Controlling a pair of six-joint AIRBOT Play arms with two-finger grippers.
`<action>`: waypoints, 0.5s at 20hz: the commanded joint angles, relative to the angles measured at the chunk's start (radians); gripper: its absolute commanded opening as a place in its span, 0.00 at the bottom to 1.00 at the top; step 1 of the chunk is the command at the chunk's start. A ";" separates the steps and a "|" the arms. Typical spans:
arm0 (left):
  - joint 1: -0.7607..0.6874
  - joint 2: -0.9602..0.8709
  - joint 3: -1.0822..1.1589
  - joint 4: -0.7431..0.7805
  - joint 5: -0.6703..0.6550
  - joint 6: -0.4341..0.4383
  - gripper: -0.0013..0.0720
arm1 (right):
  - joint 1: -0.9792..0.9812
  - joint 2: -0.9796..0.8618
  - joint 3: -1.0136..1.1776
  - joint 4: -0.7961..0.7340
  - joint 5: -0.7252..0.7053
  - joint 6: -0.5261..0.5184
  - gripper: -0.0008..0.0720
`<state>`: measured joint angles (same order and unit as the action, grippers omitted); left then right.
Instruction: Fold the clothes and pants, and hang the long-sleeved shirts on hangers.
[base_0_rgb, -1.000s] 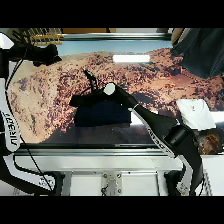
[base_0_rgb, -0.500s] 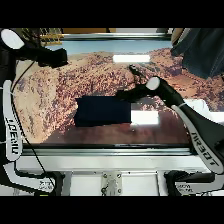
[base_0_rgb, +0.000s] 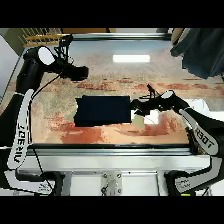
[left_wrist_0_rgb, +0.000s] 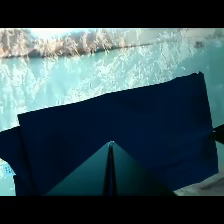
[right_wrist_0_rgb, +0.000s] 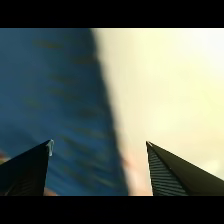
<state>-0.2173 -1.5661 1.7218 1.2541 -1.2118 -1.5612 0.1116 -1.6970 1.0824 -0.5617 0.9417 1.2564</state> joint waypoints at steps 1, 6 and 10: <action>-0.009 0.002 -0.011 0.002 0.010 0.000 0.03 | 0.068 -0.088 0.031 0.201 -0.002 -0.129 0.91; -0.009 0.002 -0.011 0.002 0.006 0.000 0.03 | 0.132 -0.098 0.100 0.217 -0.016 -0.203 0.20; -0.009 0.002 -0.011 0.002 -0.005 0.000 0.03 | 0.008 0.038 0.124 0.074 -0.010 -0.149 0.02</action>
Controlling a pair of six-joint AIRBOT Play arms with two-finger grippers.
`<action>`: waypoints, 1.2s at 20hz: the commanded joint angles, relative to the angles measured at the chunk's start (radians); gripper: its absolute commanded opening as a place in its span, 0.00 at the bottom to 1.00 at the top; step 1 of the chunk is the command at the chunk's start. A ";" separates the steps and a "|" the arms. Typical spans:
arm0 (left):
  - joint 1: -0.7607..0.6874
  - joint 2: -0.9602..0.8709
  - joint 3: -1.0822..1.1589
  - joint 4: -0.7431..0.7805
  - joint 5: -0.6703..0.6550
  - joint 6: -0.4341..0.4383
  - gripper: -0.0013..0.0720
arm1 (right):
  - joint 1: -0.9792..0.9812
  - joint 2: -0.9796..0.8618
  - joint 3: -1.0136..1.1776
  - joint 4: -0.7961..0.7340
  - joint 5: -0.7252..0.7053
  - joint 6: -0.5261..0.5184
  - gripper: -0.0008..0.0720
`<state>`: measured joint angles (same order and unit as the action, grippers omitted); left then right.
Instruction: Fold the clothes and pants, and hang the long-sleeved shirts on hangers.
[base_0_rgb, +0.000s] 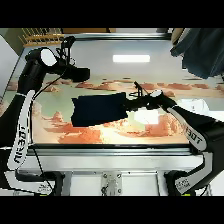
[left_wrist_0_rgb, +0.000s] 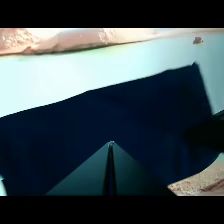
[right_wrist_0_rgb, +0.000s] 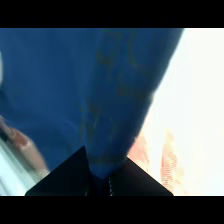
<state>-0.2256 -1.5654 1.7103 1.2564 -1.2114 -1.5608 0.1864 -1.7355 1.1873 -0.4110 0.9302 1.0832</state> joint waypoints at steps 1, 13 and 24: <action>-0.001 0.001 0.000 0.000 -0.008 0.000 0.03 | -0.127 0.134 0.019 -0.126 0.003 0.057 0.02; -0.001 0.001 0.000 0.000 -0.013 0.001 0.03 | -0.866 0.666 0.019 -0.711 0.209 0.385 0.02; -0.001 0.001 0.000 0.000 -0.042 0.002 0.03 | -0.976 0.835 -0.112 -1.055 0.323 0.607 0.02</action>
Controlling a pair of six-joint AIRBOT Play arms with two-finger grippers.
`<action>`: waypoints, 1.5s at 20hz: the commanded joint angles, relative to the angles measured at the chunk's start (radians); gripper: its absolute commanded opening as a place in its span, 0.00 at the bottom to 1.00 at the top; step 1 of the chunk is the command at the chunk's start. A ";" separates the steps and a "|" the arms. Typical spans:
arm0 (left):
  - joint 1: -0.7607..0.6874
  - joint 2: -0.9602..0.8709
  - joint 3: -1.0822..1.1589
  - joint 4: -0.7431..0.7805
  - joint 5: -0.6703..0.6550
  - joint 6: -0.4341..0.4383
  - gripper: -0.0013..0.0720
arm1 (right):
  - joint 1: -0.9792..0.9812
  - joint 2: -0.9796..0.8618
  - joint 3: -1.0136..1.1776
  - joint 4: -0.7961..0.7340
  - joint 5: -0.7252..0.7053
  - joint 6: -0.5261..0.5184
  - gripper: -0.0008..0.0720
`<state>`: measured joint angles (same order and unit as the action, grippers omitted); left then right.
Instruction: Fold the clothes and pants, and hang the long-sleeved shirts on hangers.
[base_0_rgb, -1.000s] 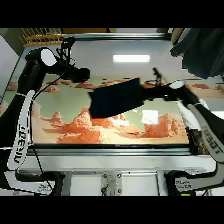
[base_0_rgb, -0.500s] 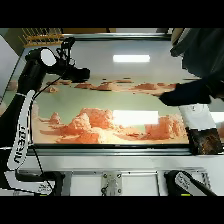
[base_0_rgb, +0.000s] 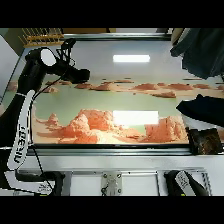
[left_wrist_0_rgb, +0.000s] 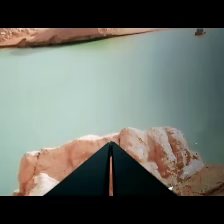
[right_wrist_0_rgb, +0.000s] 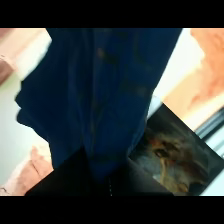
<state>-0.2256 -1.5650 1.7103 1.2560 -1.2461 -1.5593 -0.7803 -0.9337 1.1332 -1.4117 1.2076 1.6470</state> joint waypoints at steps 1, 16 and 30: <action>-0.001 0.000 0.000 0.001 -0.007 0.000 0.03 | -0.010 0.046 -0.097 -0.055 0.055 0.053 0.02; -0.001 0.000 -0.001 0.000 -0.011 0.000 0.03 | 0.016 0.224 -0.196 0.082 0.041 -0.029 0.99; -0.001 0.000 0.000 0.001 -0.006 0.000 0.03 | 0.545 0.297 -0.199 0.468 0.005 -0.185 0.03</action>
